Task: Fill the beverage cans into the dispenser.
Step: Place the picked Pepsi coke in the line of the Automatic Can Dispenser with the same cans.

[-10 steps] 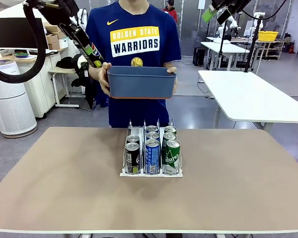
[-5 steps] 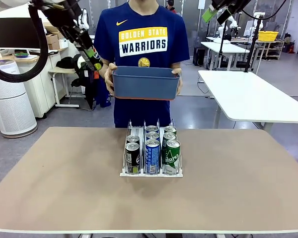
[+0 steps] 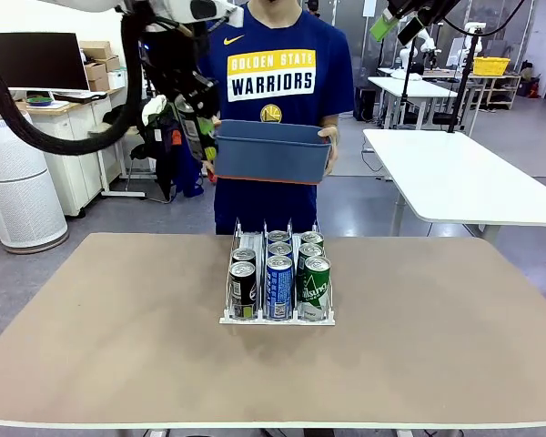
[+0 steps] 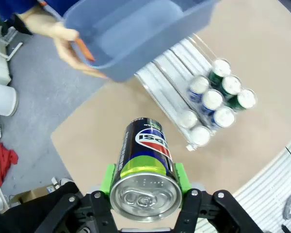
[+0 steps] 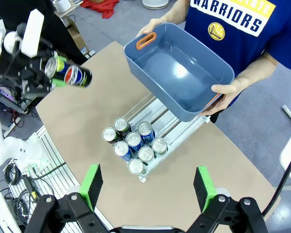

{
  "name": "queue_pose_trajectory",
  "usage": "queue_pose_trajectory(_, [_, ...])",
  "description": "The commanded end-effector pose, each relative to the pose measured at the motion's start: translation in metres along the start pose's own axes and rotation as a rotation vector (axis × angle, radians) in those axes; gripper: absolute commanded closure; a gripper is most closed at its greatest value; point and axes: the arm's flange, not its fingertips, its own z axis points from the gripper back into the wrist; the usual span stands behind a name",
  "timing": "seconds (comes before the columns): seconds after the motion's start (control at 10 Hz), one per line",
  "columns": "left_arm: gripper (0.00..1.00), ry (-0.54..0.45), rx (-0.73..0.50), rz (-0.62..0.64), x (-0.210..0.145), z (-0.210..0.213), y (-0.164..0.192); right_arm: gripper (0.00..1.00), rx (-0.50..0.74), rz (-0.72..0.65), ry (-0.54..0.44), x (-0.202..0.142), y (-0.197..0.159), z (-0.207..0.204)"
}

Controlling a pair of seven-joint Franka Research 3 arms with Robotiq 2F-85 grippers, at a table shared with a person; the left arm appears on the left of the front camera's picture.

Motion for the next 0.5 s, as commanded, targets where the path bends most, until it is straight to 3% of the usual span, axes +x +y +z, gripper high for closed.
queue_pose_trajectory(0.0, [0.42, 0.013, -0.138, -0.057, -0.0040, -0.0071, -0.0015, 0.00, 0.000, -0.004, 0.003, -0.0003, 0.0007, 0.0000])
queue_pose_trajectory(0.1, [0.42, 0.000, 0.000, 0.000, 0.0000, 0.0000, 0.0000, 0.00, 0.000, -0.004, 0.003, -0.0003, 0.0007, 0.0000])
queue_pose_trajectory(0.4, [0.42, 0.000, 0.000, 0.000, 0.0000, 0.0000, 0.0000, 0.00, 0.000, -0.004, 0.003, -0.0003, 0.0007, 0.0000])
